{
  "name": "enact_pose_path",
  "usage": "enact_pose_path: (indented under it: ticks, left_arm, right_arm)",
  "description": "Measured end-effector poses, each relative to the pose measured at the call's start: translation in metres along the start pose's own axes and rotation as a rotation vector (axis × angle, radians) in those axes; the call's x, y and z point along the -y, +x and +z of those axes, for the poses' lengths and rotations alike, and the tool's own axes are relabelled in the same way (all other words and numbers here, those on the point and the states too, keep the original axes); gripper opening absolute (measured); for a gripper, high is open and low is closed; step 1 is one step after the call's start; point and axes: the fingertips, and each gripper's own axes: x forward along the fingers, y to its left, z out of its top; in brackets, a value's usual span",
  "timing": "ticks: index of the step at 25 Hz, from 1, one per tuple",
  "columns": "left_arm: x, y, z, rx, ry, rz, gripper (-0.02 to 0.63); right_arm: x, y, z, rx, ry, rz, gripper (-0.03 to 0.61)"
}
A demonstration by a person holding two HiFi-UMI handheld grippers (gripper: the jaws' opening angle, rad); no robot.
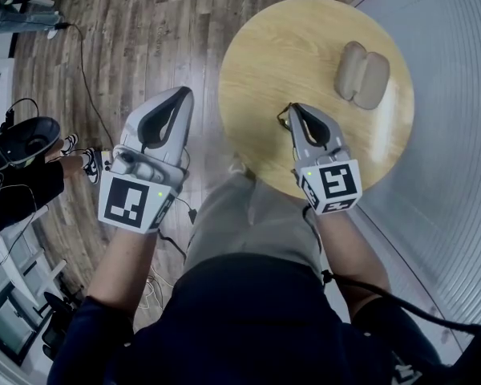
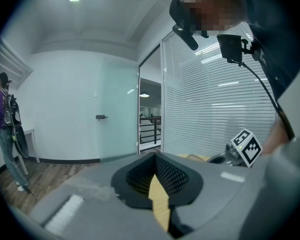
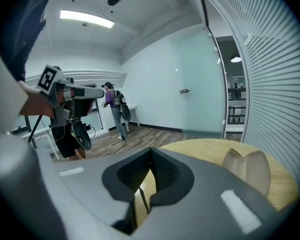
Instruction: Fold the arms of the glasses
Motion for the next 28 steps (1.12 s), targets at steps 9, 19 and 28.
enact_pose_path:
  ticks: [9,19,28]
  left_arm:
    - [0.001,0.0,-0.001,-0.012,0.007,-0.015,0.002]
    - [-0.01,0.004,-0.003,0.009,0.002,-0.011,0.002]
    - [-0.014,0.004,-0.007,-0.007,-0.009,0.006,0.001]
  right_arm:
    - [-0.003,0.0,0.002,0.004,0.027,0.022,0.113]
    - [-0.001,0.018,-0.009,-0.042,0.052,0.032,0.106]
    - [-0.001,0.018,-0.011,-0.036,0.045,0.022,0.058]
